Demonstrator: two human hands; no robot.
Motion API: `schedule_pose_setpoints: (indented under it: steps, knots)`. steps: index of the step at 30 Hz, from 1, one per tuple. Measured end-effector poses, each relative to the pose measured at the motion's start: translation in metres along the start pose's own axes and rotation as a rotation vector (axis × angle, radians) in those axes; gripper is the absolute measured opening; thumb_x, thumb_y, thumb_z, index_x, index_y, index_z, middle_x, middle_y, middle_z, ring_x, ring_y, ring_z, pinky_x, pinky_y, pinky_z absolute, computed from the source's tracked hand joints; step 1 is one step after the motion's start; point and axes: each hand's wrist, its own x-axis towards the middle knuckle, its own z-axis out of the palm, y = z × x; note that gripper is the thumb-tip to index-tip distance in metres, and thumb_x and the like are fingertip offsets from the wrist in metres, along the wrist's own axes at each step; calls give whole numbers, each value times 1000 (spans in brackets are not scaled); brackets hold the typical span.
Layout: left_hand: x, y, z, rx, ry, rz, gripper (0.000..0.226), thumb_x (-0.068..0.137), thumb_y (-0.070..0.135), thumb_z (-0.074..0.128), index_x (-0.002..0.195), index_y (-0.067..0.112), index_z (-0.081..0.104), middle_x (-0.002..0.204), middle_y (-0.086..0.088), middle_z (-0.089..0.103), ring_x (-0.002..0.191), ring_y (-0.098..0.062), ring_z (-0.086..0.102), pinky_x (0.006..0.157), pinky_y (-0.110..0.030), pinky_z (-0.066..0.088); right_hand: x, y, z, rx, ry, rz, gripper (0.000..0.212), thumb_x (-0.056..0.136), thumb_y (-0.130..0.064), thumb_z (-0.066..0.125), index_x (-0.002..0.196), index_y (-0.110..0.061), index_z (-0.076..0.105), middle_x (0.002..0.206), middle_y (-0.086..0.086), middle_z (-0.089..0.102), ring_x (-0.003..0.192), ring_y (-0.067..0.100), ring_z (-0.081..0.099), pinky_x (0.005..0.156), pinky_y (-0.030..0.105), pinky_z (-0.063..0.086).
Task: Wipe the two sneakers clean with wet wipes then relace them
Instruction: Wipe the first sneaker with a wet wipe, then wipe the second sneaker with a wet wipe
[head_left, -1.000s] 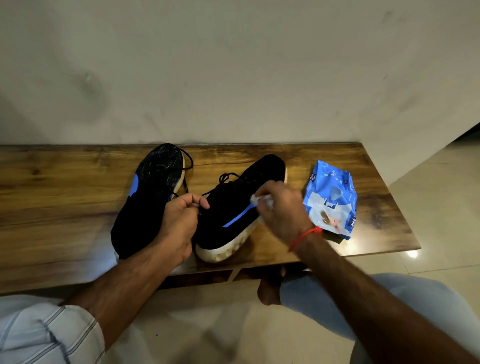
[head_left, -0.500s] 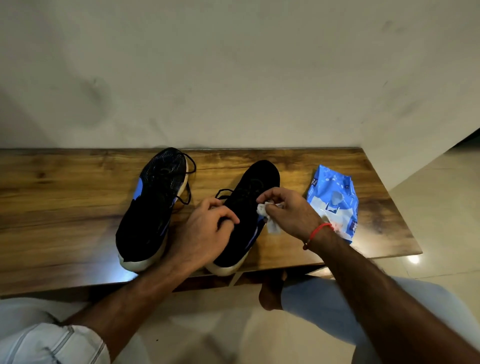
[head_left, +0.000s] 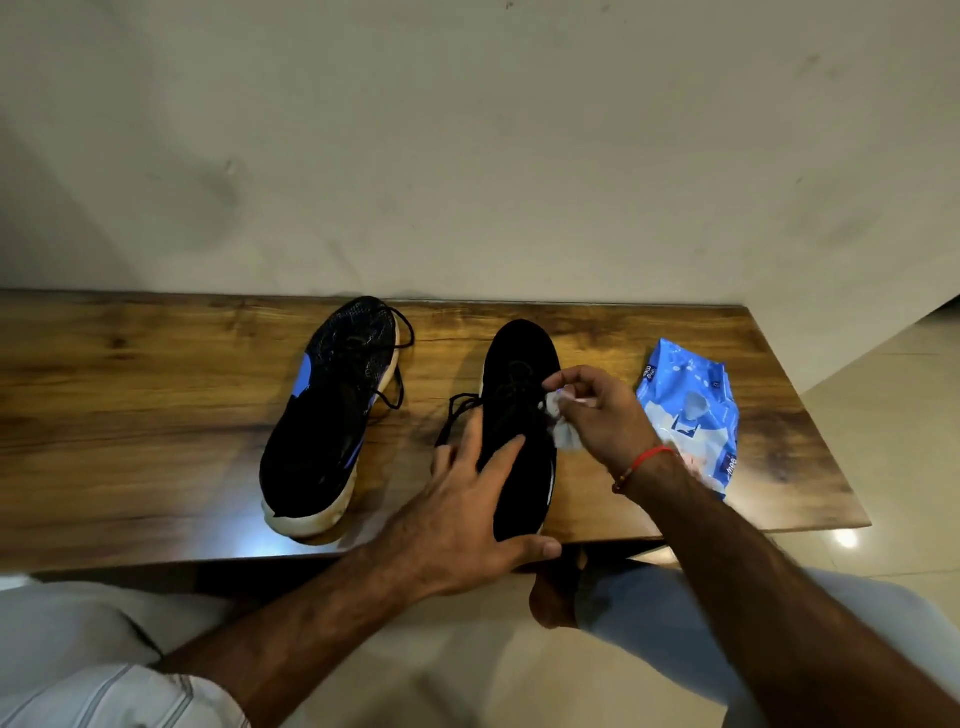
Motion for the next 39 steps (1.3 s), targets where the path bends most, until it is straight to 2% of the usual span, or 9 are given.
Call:
schedule_pose_setpoints:
  steps: [3,5,6,11,18,22,30,34,39]
  knots:
    - [-3,4,-19,-103,56,-61,100,76,80,59,158,36,23,168,-6,15,148,-24,31,116,-43,40,3,-8,-7,281,24,49,31,96,4,56,93,-21,73,90,11,70,70,17,67,71,33,57]
    - [-7,0,-39,-283,273,-52,61,86,67,59,135,32,52,129,-1,67,106,-11,68,86,-35,61,4,-19,-13,407,54,69,28,98,5,50,93,-12,72,78,12,66,62,14,59,59,23,49]
    - [-12,-5,-52,-332,383,-39,40,93,56,58,123,28,60,104,2,74,82,-6,71,68,-29,62,5,-24,-15,470,64,79,29,96,6,47,92,-9,71,77,13,63,60,14,55,54,21,45]
    - [-28,-54,-116,-278,747,-175,24,105,35,50,91,23,66,66,5,69,47,0,60,41,-12,42,2,-47,-15,735,-12,120,16,94,8,50,101,5,64,81,15,65,65,16,63,57,20,53]
    - [-41,-67,-93,191,339,-475,53,91,70,53,93,19,66,83,-3,66,77,-22,64,65,-36,53,-12,-79,16,683,-186,25,19,78,1,68,96,1,68,86,15,75,78,24,74,72,27,60]
    - [-32,-56,-76,398,239,-485,48,101,58,46,117,15,59,112,-10,61,106,-32,61,82,-38,45,-15,-102,35,578,-193,-1,13,88,5,63,92,-5,70,81,10,74,70,17,70,64,24,59]
    - [-46,-84,-114,-505,357,-456,20,101,29,60,109,17,73,99,-2,76,93,-21,71,88,-39,58,-15,-132,59,528,-242,-34,14,94,-16,64,93,-3,70,72,7,57,57,11,50,50,19,41]
    - [-67,-77,-126,-844,430,-453,22,94,32,64,97,15,77,85,-1,78,77,-18,71,66,-29,50,-23,-148,63,592,-342,-181,17,98,1,51,108,8,63,86,18,62,60,15,60,56,22,51]
    - [-69,-72,-130,-1144,353,-400,33,94,47,66,108,18,76,97,-2,79,84,-18,74,65,-26,53,-27,-151,66,482,-305,-136,26,103,-25,50,89,-6,62,62,3,48,41,14,41,35,19,29]
